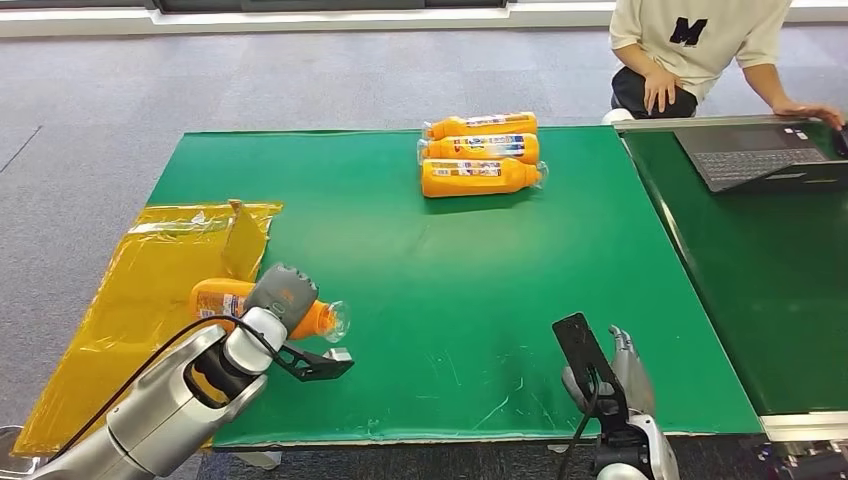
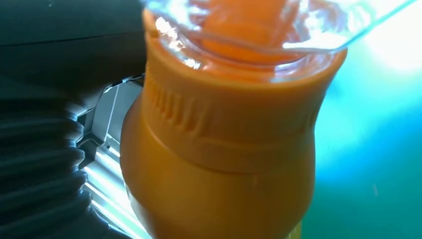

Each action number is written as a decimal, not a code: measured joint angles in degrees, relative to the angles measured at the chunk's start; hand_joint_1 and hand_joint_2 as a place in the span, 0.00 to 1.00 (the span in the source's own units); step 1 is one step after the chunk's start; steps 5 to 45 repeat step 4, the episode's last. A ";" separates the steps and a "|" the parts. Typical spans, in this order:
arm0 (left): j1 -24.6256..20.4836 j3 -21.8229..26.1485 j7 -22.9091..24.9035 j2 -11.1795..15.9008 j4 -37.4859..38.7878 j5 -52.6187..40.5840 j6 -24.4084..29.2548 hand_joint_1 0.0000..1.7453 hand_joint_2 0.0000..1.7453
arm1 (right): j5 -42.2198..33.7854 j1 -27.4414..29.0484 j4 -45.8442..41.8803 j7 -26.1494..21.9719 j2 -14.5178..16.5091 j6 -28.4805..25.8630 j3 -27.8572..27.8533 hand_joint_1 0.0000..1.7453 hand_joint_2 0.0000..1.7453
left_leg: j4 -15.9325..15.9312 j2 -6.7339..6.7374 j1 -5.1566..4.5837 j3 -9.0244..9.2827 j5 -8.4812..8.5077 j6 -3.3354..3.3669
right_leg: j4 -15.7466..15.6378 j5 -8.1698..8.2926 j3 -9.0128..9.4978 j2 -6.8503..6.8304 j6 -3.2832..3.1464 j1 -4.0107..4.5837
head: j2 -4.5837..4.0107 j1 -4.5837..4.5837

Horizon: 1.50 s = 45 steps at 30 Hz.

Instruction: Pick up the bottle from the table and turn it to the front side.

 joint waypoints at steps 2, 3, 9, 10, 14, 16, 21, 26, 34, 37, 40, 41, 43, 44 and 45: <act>0.40 -1.01 0.62 0.27 1.45 0.00 -0.01 1.00 1.00 | -0.08 0.73 -0.68 0.00 -0.01 0.01 -0.39 0.00 1.00 | 0.00 0.03 0.00 -0.01 0.00 0.00 | 0.00 0.00 -0.02 0.03 0.00 0.00 | 0.00 0.00; 0.46 -1.43 1.00 0.36 2.07 0.00 -0.01 1.00 1.00 | -0.10 0.97 -0.94 0.00 -0.01 0.02 -0.53 0.00 1.00 | 0.00 0.04 0.00 -0.01 0.00 0.00 | 0.00 0.00 -0.02 0.03 0.00 0.01 | 0.00 0.00; 0.47 -1.63 1.17 0.41 2.39 0.00 -0.01 1.00 1.00 | -0.12 1.08 -1.06 0.00 -0.01 0.03 -0.61 0.00 1.00 | 0.00 0.04 0.00 -0.01 0.00 0.00 | 0.00 0.00 -0.02 0.02 0.00 0.01 | 0.00 0.00; 0.47 -1.63 1.17 0.41 2.39 0.00 -0.01 1.00 1.00 | -0.12 1.08 -1.06 0.00 -0.01 0.03 -0.61 0.00 1.00 | 0.00 0.04 0.00 -0.01 0.00 0.00 | 0.00 0.00 -0.02 0.02 0.00 0.01 | 0.00 0.00; 0.47 -1.63 1.17 0.41 2.39 0.00 -0.01 1.00 1.00 | -0.12 1.08 -1.06 0.00 -0.01 0.03 -0.61 0.00 1.00 | 0.00 0.04 0.00 -0.01 0.00 0.00 | 0.00 0.00 -0.02 0.02 0.00 0.01 | 0.00 0.00; 0.47 -1.63 1.17 0.41 2.39 0.00 -0.01 1.00 1.00 | -0.12 1.08 -1.06 0.00 -0.01 0.03 -0.61 0.00 1.00 | 0.00 0.04 0.00 -0.01 0.00 0.00 | 0.00 0.00 -0.02 0.02 0.00 0.01 | 0.00 0.00; 0.47 -1.63 1.17 0.41 2.39 0.00 -0.01 1.00 1.00 | -0.12 1.08 -1.06 0.00 -0.01 0.03 -0.61 0.00 1.00 | 0.00 0.04 0.00 -0.01 0.00 0.00 | 0.00 0.00 -0.02 0.02 0.00 0.01 | 0.00 0.00; 0.47 -1.63 1.17 0.41 2.39 0.00 -0.01 1.00 1.00 | -0.12 1.08 -1.06 0.00 -0.01 0.03 -0.61 0.00 1.00 | 0.00 0.04 0.00 -0.01 0.00 0.00 | 0.00 0.00 -0.02 0.02 0.00 0.01 | 0.00 0.00; 0.47 -1.63 1.17 0.41 2.39 0.00 -0.01 1.00 1.00 | -0.12 1.08 -1.06 0.00 -0.01 0.03 -0.61 0.00 1.00 | 0.00 0.04 0.00 -0.01 0.00 0.00 | 0.00 0.00 -0.02 0.02 0.00 0.01 | 0.00 0.00; 0.47 -1.63 1.17 0.41 2.39 0.00 -0.01 1.00 1.00 | -0.12 1.08 -1.06 0.00 -0.01 0.03 -0.61 0.00 1.00 | 0.00 0.04 0.00 -0.01 0.00 0.00 | 0.00 0.00 -0.02 0.02 0.00 0.01 | 0.00 0.00; 0.47 -1.63 1.17 0.41 2.39 0.00 -0.01 1.00 1.00 | -0.12 1.08 -1.06 0.00 -0.01 0.03 -0.61 0.00 1.00 | 0.00 0.04 0.00 -0.01 0.00 0.00 | 0.00 0.00 -0.02 0.02 0.00 0.01 | 0.00 0.00; 0.47 -1.63 1.17 0.41 2.39 0.00 -0.01 1.00 1.00 | -0.12 1.08 -1.06 0.00 -0.01 0.03 -0.61 0.00 1.00 | 0.00 0.04 0.00 -0.01 0.00 0.00 | 0.00 0.00 -0.02 0.02 0.00 0.01 | 0.00 0.00; 0.47 -1.63 1.17 0.41 2.39 0.00 -0.01 1.00 1.00 | -0.12 1.08 -1.06 0.00 -0.01 0.03 -0.61 0.00 1.00 | 0.00 0.04 0.00 -0.01 0.00 0.00 | 0.00 0.00 -0.02 0.02 0.00 0.01 | 0.00 0.00; 0.47 -1.63 1.17 0.41 2.39 0.00 -0.01 1.00 1.00 | -0.12 1.08 -1.06 0.00 -0.01 0.03 -0.61 0.00 1.00 | 0.00 0.04 0.00 -0.01 0.00 0.00 | 0.00 0.00 -0.02 0.02 0.00 0.01 | 0.00 0.00; 0.47 -1.63 1.17 0.41 2.39 0.00 -0.01 1.00 1.00 | -0.12 1.08 -1.06 0.00 -0.01 0.03 -0.61 0.00 1.00 | 0.00 0.04 0.00 -0.01 0.00 0.00 | 0.00 0.00 -0.02 0.02 0.00 0.01 | 0.00 0.00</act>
